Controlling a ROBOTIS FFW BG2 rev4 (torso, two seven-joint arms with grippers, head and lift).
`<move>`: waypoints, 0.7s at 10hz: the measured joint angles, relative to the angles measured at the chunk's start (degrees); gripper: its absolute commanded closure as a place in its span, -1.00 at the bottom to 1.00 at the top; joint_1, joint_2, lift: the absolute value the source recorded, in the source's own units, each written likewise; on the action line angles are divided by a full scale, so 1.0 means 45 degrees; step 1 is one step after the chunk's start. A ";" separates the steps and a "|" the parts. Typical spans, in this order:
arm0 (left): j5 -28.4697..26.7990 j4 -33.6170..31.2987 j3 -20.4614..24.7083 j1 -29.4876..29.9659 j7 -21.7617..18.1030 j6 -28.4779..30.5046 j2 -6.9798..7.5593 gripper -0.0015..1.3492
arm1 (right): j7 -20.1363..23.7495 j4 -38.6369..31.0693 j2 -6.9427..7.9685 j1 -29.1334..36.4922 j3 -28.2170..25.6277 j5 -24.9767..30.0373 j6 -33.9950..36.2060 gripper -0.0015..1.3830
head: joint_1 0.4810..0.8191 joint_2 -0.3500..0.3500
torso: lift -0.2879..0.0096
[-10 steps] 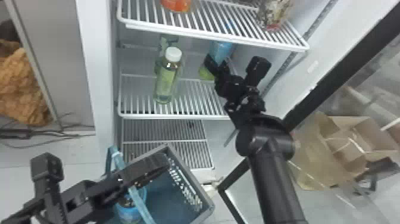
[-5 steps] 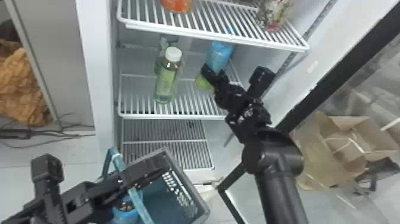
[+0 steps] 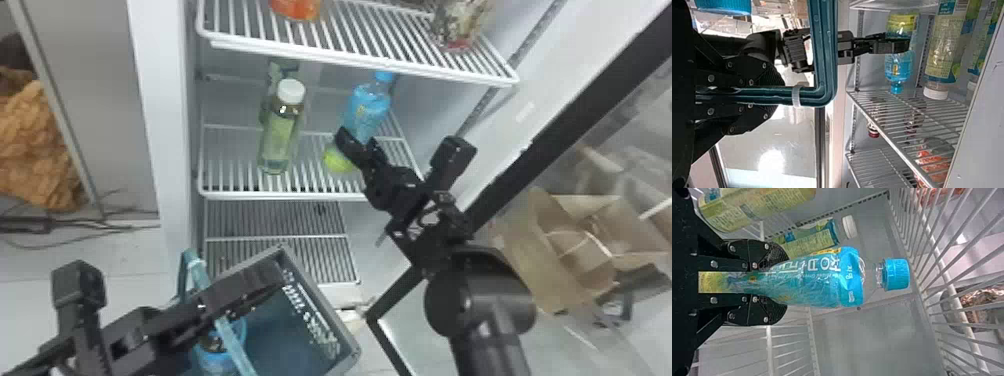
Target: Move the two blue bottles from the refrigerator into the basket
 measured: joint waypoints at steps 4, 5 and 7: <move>0.0019 0.0000 0.0000 0.0047 0.0001 -0.0033 -0.0003 0.78 | 0.0225 -0.2435 -0.0048 0.2074 -0.0488 -0.0850 0.0553 0.85 | 0.27 -1.00 | -0.52; 0.0027 0.0000 0.0000 0.0055 0.0001 -0.0045 -0.0009 0.78 | 0.0313 -0.3107 -0.0020 0.2609 -0.0553 -0.1118 0.0698 0.85 | 0.27 -1.00 | -0.52; 0.0028 0.0000 0.0000 0.0059 0.0004 -0.0049 -0.0011 0.78 | 0.0483 -0.4566 -0.0007 0.3747 -0.0656 -0.1401 0.1246 0.85 | 0.27 -1.00 | -0.52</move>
